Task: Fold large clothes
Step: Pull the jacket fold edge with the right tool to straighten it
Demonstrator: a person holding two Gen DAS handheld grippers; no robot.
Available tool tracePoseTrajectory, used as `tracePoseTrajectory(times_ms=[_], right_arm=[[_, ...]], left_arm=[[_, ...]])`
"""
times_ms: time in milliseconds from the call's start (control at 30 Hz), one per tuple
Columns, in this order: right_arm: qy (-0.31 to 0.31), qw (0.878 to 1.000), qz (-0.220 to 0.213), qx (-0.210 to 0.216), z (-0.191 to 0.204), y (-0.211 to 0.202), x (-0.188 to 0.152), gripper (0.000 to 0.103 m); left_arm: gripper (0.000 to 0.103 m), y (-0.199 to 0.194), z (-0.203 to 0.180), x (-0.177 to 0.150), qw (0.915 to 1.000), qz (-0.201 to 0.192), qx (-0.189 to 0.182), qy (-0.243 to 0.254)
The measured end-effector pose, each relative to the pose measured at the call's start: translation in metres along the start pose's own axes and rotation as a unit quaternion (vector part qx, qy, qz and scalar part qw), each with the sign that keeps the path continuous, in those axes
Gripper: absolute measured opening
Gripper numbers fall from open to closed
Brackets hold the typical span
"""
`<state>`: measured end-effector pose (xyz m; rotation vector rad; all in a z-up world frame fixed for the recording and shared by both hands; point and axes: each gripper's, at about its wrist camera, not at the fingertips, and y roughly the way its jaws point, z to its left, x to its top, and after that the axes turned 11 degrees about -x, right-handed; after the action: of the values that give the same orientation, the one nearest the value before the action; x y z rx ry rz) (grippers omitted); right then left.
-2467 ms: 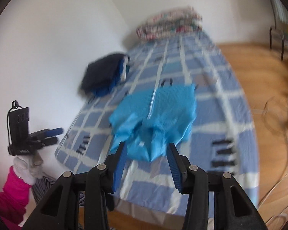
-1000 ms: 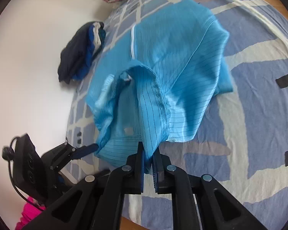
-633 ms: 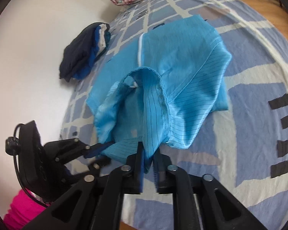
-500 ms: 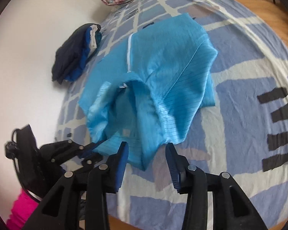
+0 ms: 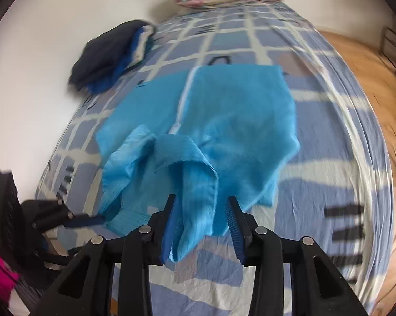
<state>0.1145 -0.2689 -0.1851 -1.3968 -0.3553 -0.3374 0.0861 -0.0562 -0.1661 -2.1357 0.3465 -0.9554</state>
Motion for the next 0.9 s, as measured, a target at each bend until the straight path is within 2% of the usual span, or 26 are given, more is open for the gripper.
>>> tracePoseTrajectory(times_ms=[67, 133, 267, 367, 433, 500, 533, 567, 600, 767, 833, 900], right_arm=[[-0.030, 0.999, 0.008, 0.015, 0.004, 0.006, 0.008, 0.040], [-0.057, 0.998, 0.013, 0.007, 0.009, 0.013, 0.014, 0.040], [-0.068, 0.998, 0.017, -0.007, 0.005, 0.028, 0.029, 0.040], [-0.058, 0.998, 0.010, 0.007, -0.001, 0.035, 0.037, 0.040], [-0.053, 0.998, 0.009, 0.018, -0.005, 0.036, 0.041, 0.039], [-0.055, 0.998, 0.003, 0.011, -0.007, 0.036, 0.045, 0.037], [-0.053, 0.999, 0.002, 0.010, -0.008, 0.037, 0.046, 0.037], [-0.048, 0.999, 0.003, 0.016, -0.010, 0.038, 0.047, 0.036], [-0.042, 0.999, 0.004, 0.027, -0.012, 0.039, 0.048, 0.036], [-0.026, 0.998, 0.000, 0.063, -0.011, 0.047, 0.054, 0.033], [-0.005, 0.995, 0.005, 0.095, -0.014, 0.052, 0.056, 0.022], [0.034, 0.991, 0.016, 0.130, -0.022, 0.060, 0.058, 0.006]], left_arm=[[0.050, 0.005, 0.007, 0.010, 0.9967, -0.032, -0.042, -0.062], [0.050, 0.018, 0.013, 0.015, 0.9905, -0.042, -0.072, -0.109], [0.050, 0.047, 0.026, 0.026, 0.9818, -0.042, -0.086, -0.164], [0.050, 0.059, 0.036, 0.030, 0.9732, -0.050, -0.098, -0.202], [0.050, 0.063, 0.042, 0.036, 0.9701, -0.057, -0.101, -0.213], [0.049, 0.068, 0.048, 0.040, 0.9678, -0.060, -0.101, -0.222], [0.043, 0.071, 0.050, 0.040, 0.9665, -0.058, -0.107, -0.226], [0.021, 0.077, 0.053, 0.041, 0.9638, -0.054, -0.121, -0.231], [0.005, 0.083, 0.054, 0.042, 0.9602, -0.048, -0.140, -0.237], [0.002, 0.084, 0.053, 0.042, 0.9612, -0.066, -0.136, -0.230], [0.000, 0.080, 0.048, 0.042, 0.9656, -0.069, -0.128, -0.215], [0.000, 0.077, 0.040, 0.043, 0.9715, -0.069, -0.116, -0.195]])
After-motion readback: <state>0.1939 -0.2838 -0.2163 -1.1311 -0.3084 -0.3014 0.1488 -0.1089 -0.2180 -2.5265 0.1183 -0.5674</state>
